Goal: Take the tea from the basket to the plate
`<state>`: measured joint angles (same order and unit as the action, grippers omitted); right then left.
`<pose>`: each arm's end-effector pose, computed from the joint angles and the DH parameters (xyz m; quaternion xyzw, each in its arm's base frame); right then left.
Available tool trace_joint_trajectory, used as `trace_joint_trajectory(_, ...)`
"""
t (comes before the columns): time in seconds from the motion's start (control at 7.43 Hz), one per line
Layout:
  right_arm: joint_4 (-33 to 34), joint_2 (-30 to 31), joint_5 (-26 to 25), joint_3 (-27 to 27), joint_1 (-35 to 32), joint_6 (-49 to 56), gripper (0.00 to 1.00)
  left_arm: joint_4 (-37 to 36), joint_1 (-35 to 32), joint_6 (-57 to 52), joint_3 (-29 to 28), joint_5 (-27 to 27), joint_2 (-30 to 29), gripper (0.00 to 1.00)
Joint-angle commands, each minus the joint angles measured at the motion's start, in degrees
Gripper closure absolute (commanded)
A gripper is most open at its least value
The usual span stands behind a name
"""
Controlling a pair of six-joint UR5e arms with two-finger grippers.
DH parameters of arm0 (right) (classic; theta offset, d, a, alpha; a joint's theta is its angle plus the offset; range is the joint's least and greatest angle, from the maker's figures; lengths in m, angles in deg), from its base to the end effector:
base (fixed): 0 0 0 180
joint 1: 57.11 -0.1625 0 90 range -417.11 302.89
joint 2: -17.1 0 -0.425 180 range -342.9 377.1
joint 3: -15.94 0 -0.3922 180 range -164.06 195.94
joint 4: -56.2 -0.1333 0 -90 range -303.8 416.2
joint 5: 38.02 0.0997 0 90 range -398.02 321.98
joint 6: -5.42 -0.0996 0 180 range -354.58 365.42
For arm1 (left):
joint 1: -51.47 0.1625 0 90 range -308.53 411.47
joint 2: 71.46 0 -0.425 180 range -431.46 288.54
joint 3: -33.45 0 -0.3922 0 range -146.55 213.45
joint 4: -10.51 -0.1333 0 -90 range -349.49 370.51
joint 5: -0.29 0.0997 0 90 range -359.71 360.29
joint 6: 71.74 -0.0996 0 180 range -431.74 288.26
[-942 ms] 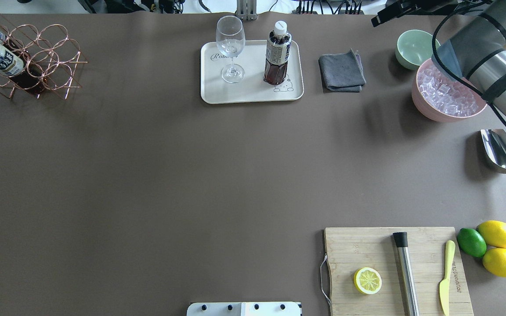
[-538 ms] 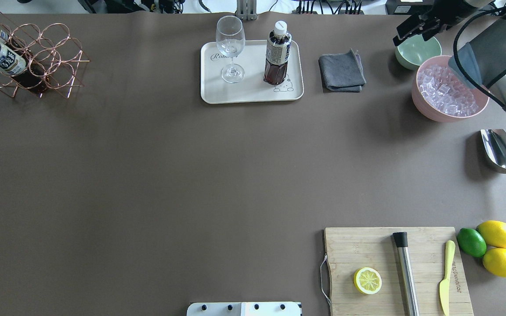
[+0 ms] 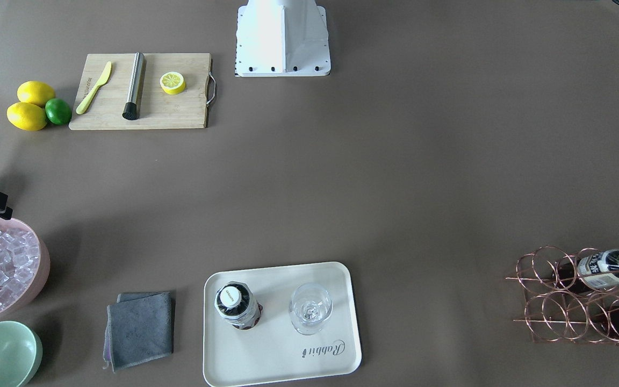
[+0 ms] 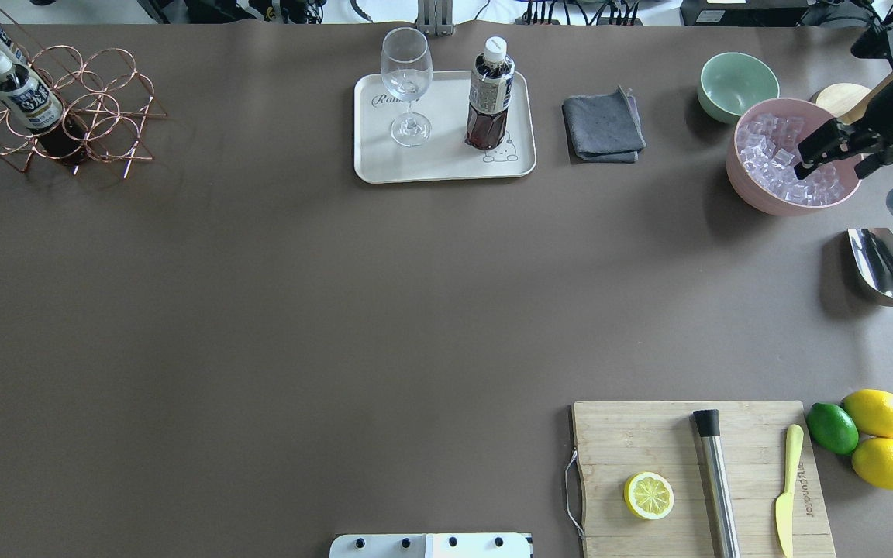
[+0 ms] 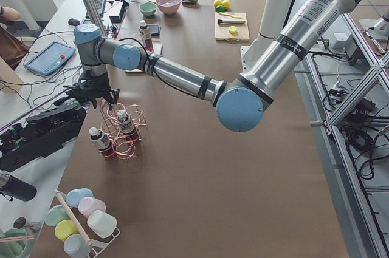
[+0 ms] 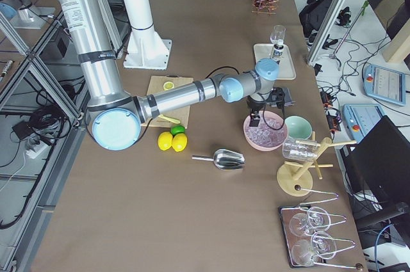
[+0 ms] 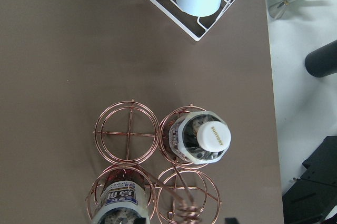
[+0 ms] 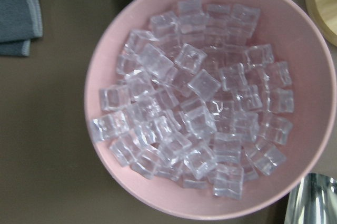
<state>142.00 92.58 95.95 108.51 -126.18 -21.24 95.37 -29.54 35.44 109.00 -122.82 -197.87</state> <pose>-0.1545 -0.5837 0.4893 0.0083 -0.4058 -0.0235 0.9136 0.0370 -0.7389 0.4089 -0.1651 0.2680 -0.6894 0.6524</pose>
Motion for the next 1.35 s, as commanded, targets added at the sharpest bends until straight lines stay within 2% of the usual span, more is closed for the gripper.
trace_joint_trajectory(0.0, 2.97, 9.74, -0.03, 2.70, -3.78, -0.23, 0.00, -1.10, -0.37, -1.79, 3.96, -0.99, 0.54, 0.02)
trace_joint_trajectory(0.13, 2.80, 12.03, -0.03, 2.27, -5.45, 0.20, 0.00, -6.07, -1.68, -4.24, 6.43, -4.91, 0.54, 0.02)
trace_joint_trajectory(0.27, 2.36, 13.27, -0.03, 1.22, -7.73, 0.38, 0.00, -9.60, -2.82, -8.00, 12.54, -5.73, 2.89, 0.02)
trace_joint_trajectory(0.54, 2.35, 14.25, 0.14, -0.19, -10.73, 0.47, 0.00, -13.75, -2.92, -24.92, 30.45, -6.00, 16.65, 0.02)
trace_joint_trajectory(0.67, 2.18, 14.34, 0.23, -1.15, -11.87, 1.08, 0.00, -13.94, -3.27, -32.05, 35.15, -6.01, 21.15, 0.02)
trace_joint_trajectory(0.81, 2.18, 14.95, -0.03, -1.34, -13.10, 7.00, 0.00, -14.46, -4.49, -37.78, 38.59, -6.35, 25.81, 0.02)
trace_joint_trajectory(0.94, 2.09, 16.26, -0.12, -1.34, -14.60, 11.59, 0.00, -14.21, -4.76, -47.93, 39.49, -8.36, 29.86, 0.02)
trace_joint_trajectory(1.08, 2.09, 17.23, -0.55, -1.34, -15.83, 15.29, 0.00, -14.12, -6.16, -54.64, 40.20, -10.55, 31.99, 0.02)
trace_joint_trajectory(1.21, 2.09, 17.07, -2.65, -1.25, -16.19, 16.37, 0.00, -13.94, -6.35, -60.98, 39.42, -10.58, 32.70, 0.02)
